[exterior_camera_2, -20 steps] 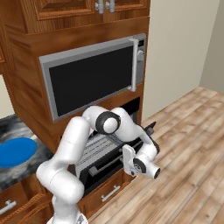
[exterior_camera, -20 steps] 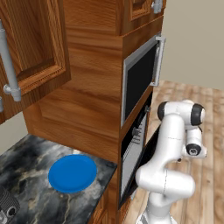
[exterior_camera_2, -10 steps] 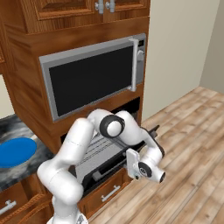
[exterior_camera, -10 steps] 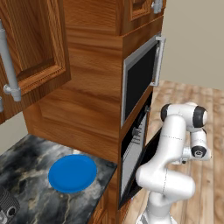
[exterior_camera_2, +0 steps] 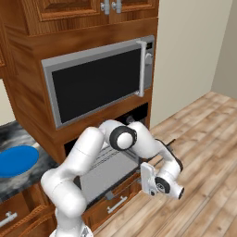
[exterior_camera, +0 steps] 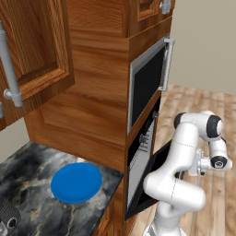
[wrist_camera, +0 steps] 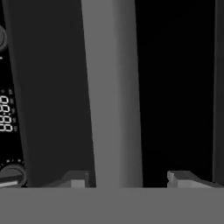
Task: Take the baked cake out of the oven and place it on the plate for cooling. Then close the oven door.
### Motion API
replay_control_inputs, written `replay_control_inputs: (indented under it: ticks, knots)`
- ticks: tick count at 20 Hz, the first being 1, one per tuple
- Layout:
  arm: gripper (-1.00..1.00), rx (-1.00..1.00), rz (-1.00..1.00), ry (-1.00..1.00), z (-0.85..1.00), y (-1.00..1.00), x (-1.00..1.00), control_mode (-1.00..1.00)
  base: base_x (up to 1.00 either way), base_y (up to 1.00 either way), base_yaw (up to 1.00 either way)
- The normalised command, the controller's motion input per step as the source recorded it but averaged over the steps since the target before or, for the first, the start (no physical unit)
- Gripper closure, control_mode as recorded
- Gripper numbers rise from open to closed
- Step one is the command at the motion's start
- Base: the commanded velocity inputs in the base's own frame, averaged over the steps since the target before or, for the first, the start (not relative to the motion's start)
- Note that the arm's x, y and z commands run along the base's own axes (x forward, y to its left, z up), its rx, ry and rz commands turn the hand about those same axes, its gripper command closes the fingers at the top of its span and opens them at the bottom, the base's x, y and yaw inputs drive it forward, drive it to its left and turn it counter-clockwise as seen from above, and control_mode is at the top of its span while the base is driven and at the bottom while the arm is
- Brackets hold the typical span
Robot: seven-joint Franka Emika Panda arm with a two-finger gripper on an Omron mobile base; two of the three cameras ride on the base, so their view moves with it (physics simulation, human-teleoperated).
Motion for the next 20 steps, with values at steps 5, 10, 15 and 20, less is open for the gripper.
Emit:
replay_control_inputs:
  ticks: [5, 10, 15, 20]
  knots:
    - [-1.0, -0.01, 0.0, -0.01, 0.0, -0.37, -0.27, -1.0, 0.0, 0.0, 0.0]
    - [-1.0, -0.01, 0.0, 0.0, 0.07, -0.35, -0.25, -1.0, 0.0, 0.0, 0.0]
    - [-1.0, -0.09, 0.0, 0.0, 0.04, -0.29, -0.19, -1.0, 0.0, 0.0, 0.0]
    - [-1.0, -0.2, 0.0, 0.03, 0.01, -0.28, -0.19, -1.0, 0.0, 0.0, 0.0]
